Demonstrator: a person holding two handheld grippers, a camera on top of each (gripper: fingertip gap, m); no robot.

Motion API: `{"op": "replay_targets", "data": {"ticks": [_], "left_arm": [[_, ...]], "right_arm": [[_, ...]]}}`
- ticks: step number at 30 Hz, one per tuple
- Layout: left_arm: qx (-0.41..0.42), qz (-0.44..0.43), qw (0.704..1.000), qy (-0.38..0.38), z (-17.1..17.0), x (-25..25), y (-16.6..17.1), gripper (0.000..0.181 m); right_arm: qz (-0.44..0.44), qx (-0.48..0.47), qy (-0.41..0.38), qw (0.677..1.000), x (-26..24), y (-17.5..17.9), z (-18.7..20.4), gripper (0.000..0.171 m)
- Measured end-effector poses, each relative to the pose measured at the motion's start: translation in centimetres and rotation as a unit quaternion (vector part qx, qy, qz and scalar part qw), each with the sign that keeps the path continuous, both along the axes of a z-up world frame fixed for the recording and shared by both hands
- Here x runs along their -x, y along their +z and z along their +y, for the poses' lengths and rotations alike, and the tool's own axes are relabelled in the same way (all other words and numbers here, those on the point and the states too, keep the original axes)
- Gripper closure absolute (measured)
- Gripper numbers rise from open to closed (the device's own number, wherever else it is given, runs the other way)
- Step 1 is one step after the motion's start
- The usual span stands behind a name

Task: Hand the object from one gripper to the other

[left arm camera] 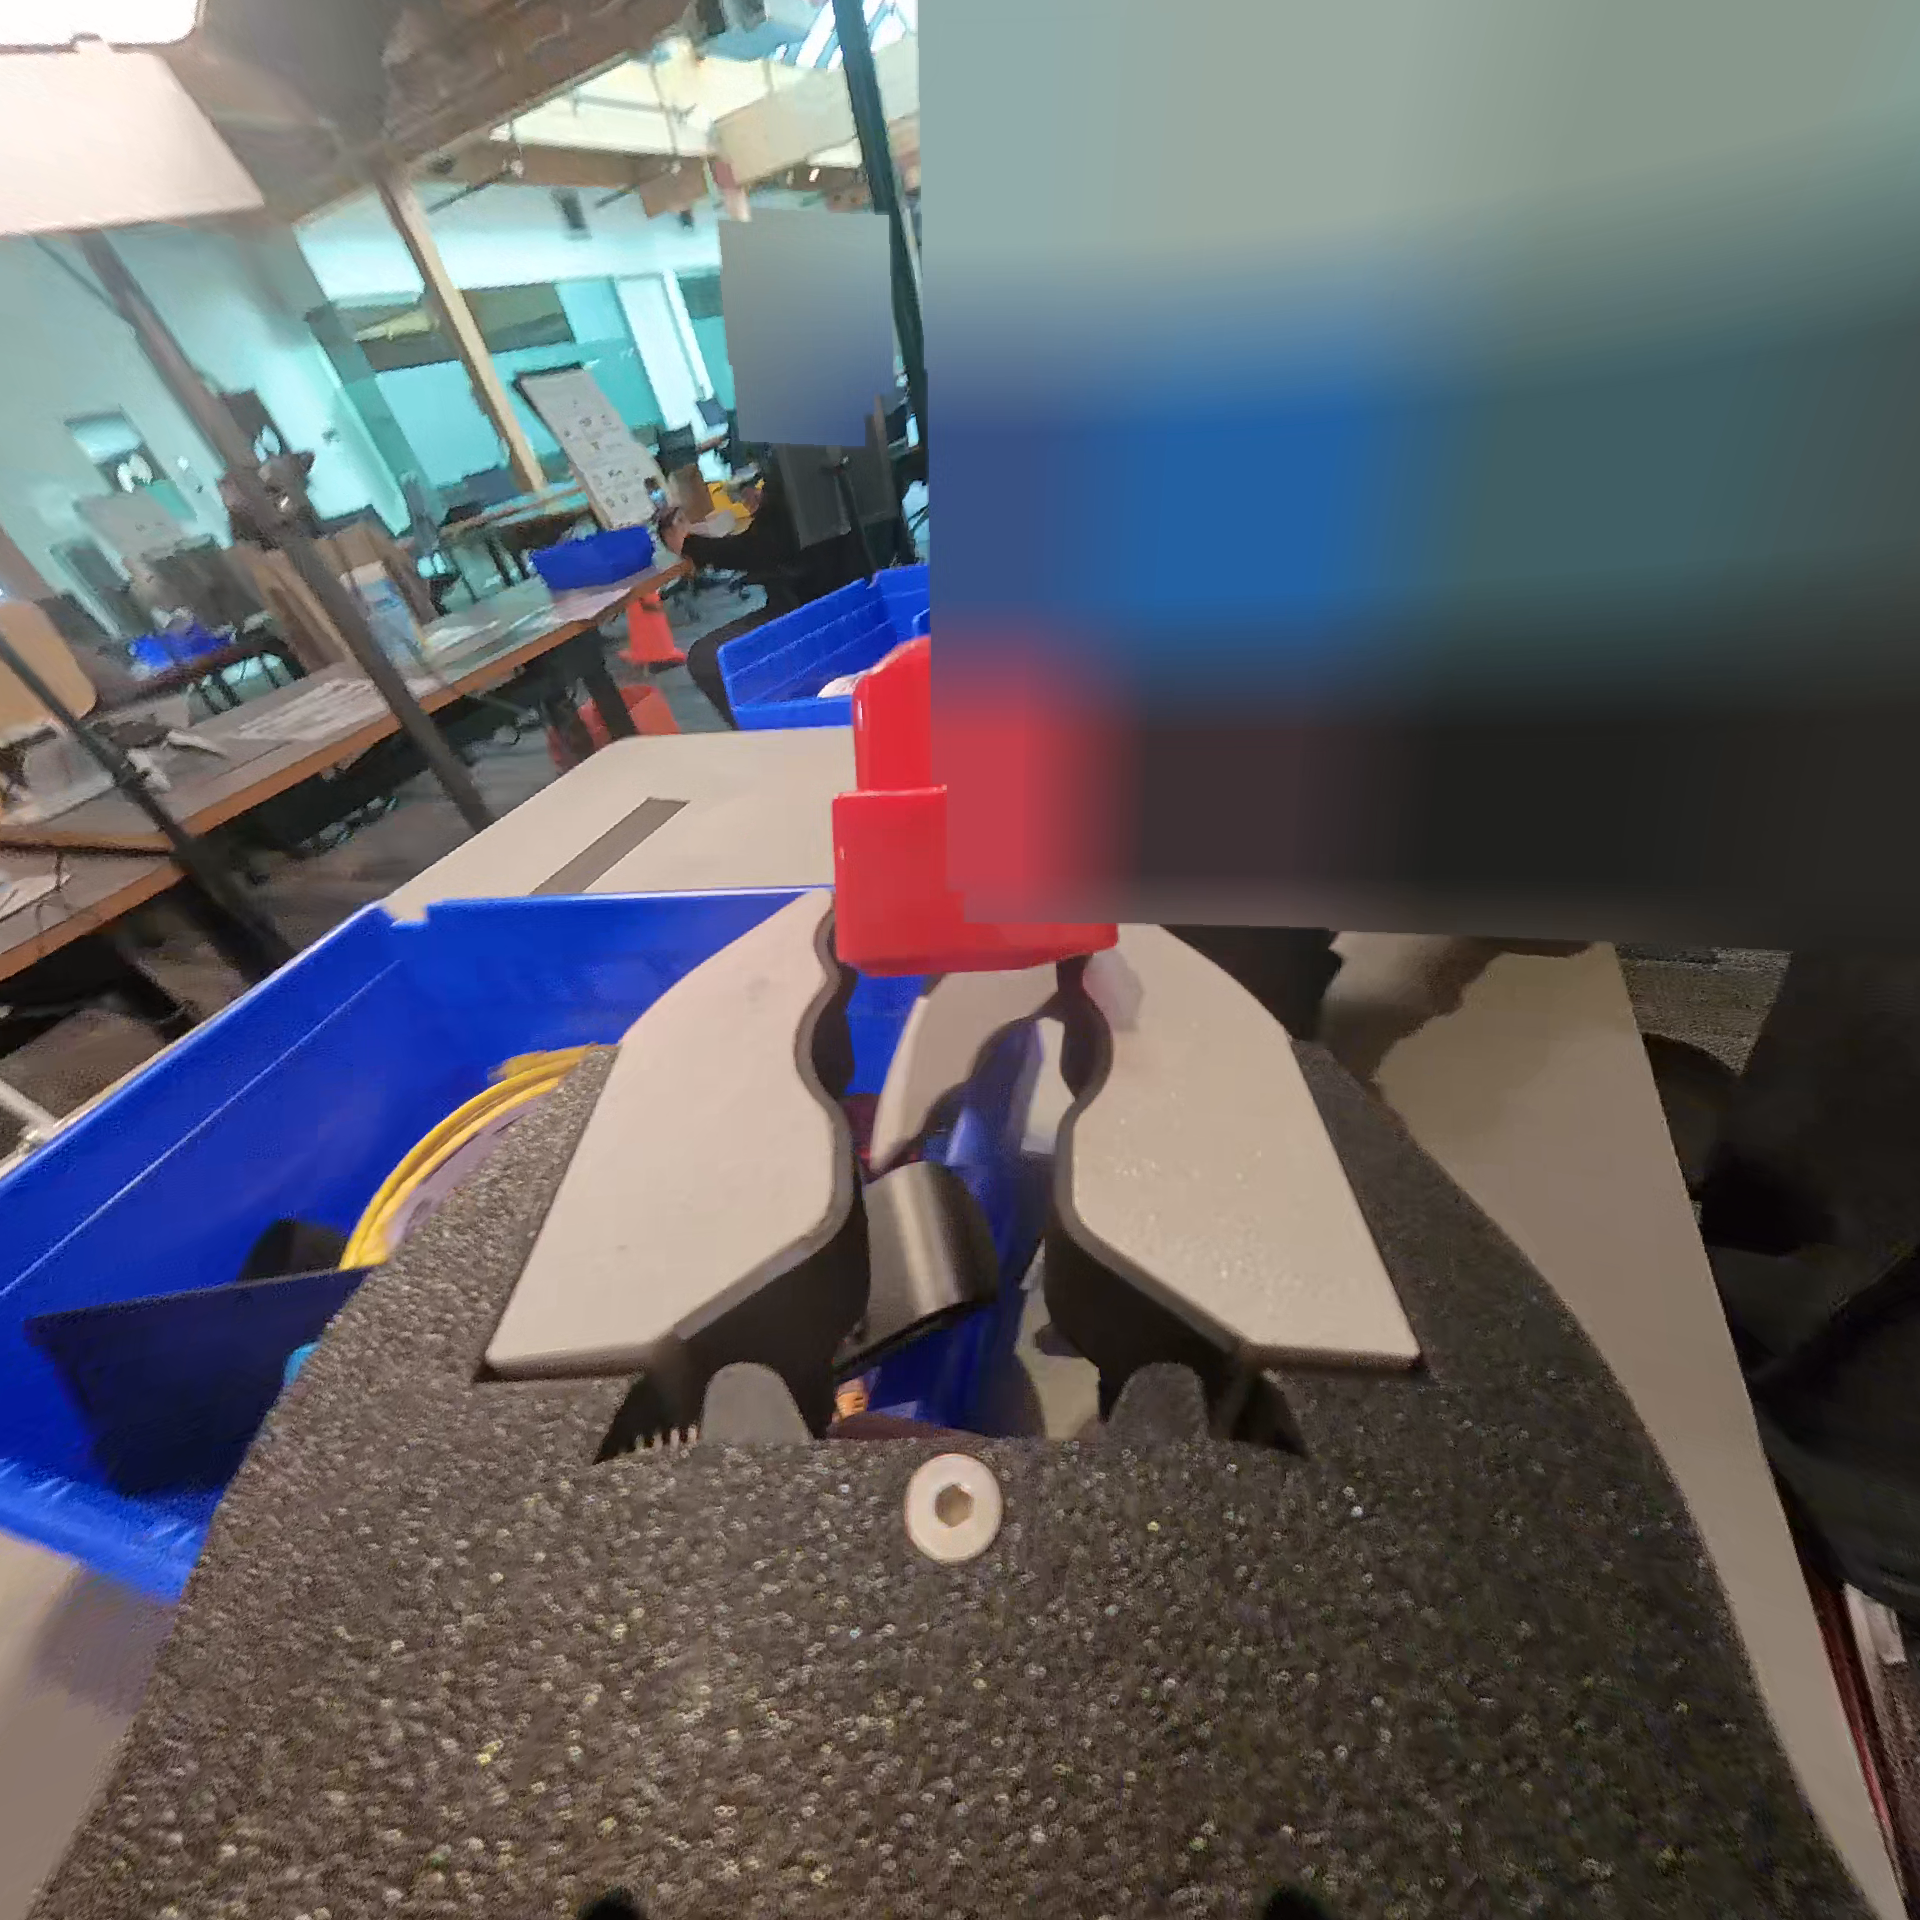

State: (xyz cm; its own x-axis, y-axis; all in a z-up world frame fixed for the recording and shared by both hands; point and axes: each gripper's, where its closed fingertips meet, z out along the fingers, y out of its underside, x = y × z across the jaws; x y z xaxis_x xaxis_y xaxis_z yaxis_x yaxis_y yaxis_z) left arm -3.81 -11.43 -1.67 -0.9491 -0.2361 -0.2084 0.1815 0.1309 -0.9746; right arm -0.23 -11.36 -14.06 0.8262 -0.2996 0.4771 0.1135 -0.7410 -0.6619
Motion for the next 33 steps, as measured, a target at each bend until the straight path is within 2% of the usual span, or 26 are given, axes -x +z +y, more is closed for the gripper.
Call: {"op": "replay_targets", "data": {"ticks": [1, 6, 9, 13, 16, 20, 28, 33], "left_arm": [[0.006, -0.001, 1.0, -0.008, -0.3, 0.4, -0.4, 0.144], [0.022, 0.038, 0.998, -0.039, -1.2, 1.8, -2.6, 0.144], [0.053, 0.059, 0.996, -0.051, -1.4, 2.1, -2.9, 0.144], [0.075, 0.075, 0.992, -0.064, -1.5, 2.5, -3.4, 0.144], [0.08, 0.078, 0.991, -0.068, -1.7, 2.7, -3.8, 0.144], [0.077, 0.085, 0.991, -0.065, -1.9, 2.5, -4.2, 0.144], [0.054, 0.122, 0.989, -0.064, -2.0, 2.1, -5.2, 0.144], [0.038, 0.15, 0.983, -0.099, -2.4, 3.1, -5.7, 0.144]], "right_arm": [[-0.009, -0.009, -0.008, 1.0, -0.6, -0.1, -0.2, 0.123], [-0.078, -0.107, -0.025, 0.991, -2.0, 2.1, -0.9, 0.107], [-0.163, -0.147, -0.001, 0.976, -1.2, 4.8, -1.5, 0.101], [-0.323, -0.135, 0.064, 0.935, 1.8, 7.6, -1.8, 0.099], [-0.384, -0.117, 0.105, 0.91, 4.0, 7.7, -1.0, 0.1], [-0.408, -0.102, 0.082, 0.903, 3.7, 7.4, -0.1, 0.094], [-0.419, -0.118, 0.069, 0.898, 3.3, 7.8, 0.0, 0.098], [-0.416, -0.121, 0.071, 0.899, 3.4, 7.6, 0.0, 0.11]]}}
